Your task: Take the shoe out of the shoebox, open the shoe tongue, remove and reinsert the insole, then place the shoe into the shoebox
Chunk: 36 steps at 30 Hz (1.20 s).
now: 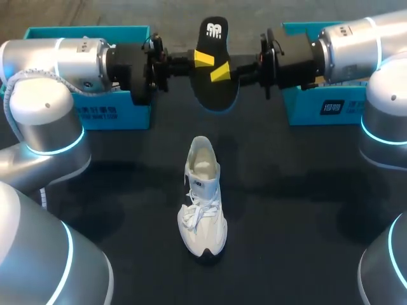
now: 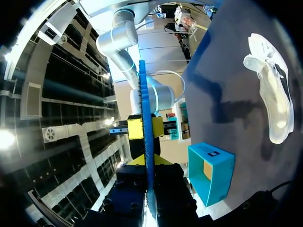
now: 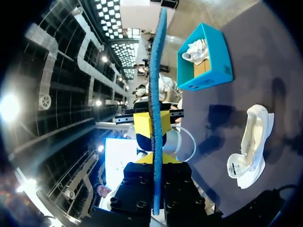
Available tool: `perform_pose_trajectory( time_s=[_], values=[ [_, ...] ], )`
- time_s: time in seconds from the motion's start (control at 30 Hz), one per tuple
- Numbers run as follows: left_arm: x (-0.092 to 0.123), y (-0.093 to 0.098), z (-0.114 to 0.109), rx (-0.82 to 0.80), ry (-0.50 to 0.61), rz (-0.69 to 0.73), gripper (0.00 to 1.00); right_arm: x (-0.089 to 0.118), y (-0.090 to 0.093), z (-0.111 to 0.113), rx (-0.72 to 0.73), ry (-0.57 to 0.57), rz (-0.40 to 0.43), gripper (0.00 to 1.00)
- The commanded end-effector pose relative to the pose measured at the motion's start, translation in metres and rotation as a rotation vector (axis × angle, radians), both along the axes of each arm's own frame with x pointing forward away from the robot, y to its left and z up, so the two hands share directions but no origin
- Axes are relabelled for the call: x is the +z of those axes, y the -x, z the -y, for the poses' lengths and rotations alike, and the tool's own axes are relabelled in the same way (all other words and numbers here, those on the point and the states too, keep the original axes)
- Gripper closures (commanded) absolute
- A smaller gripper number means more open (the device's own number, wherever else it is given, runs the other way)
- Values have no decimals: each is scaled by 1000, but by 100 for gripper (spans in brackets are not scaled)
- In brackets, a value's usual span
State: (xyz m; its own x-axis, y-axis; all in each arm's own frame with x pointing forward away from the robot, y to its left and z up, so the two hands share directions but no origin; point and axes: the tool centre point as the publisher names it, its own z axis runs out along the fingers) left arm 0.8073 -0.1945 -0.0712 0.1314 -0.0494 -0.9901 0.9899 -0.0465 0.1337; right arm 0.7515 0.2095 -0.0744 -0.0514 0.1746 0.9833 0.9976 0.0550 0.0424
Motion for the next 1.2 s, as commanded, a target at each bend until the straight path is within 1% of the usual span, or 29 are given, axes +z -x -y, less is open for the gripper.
perform_pose_trajectory(
  time_s=[0.03, 0.07, 0.1, 0.17, 0.43, 0.67, 0.9, 1.0, 1.2],
  values=[
    [1, 2, 3, 2, 2, 4, 100, -2, -4, -2, 3, 0, -1, 100],
    [1, 2, 3, 5, 1, 10, 89, -2, -4, -2, 3, 0, -1, 100],
    [0, 1, 4, 10, -1, 6, 61, -2, -4, -1, 3, -1, 0, 100],
    [0, 1, 4, 11, -11, 7, 0, -3, -4, -1, 3, -1, -1, 100],
    [-3, 0, -3, -4, -16, 7, 0, -5, -3, 3, 2, -5, 12, 100],
    [-7, -2, -19, -26, -12, 8, 0, -7, -6, 9, -4, -7, 22, 100],
    [-11, -3, -39, -47, -39, 22, 0, -9, -10, 18, -21, -1, 49, 100],
    [-13, -1, -48, -81, -51, 28, 0, -8, -10, 22, -28, -4, 73, 100],
    [-23, 4, -63, -146, -105, 45, 0, -5, -11, 26, -19, 6, 125, 100]
  ],
)
